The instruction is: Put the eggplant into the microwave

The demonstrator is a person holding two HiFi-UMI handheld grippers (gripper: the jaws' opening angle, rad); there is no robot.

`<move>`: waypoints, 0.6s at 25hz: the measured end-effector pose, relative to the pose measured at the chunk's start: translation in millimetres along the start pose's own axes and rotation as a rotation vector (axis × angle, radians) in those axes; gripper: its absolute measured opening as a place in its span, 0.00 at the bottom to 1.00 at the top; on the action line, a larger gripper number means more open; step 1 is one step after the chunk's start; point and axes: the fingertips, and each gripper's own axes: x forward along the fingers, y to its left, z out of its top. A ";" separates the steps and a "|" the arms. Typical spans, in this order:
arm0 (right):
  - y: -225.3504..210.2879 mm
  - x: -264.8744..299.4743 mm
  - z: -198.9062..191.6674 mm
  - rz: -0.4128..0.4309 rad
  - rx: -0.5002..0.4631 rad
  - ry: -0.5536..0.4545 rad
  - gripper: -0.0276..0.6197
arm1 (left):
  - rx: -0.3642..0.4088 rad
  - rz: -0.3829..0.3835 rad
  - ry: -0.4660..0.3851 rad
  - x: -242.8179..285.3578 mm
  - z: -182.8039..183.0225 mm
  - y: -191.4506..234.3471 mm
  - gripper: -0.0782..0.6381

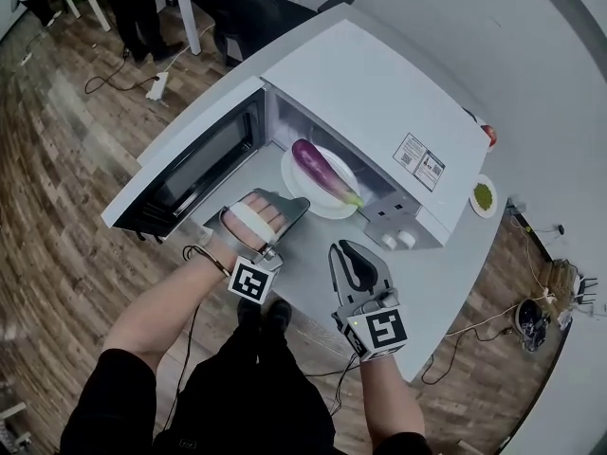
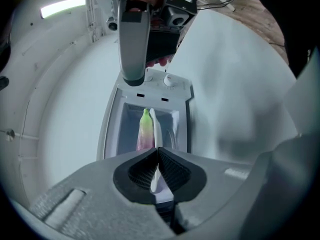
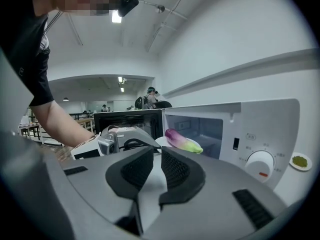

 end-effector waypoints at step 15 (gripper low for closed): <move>-30.2 20.5 -15.5 -0.038 0.032 -0.032 0.12 | 0.029 -0.005 0.010 40.6 0.0 -25.1 0.13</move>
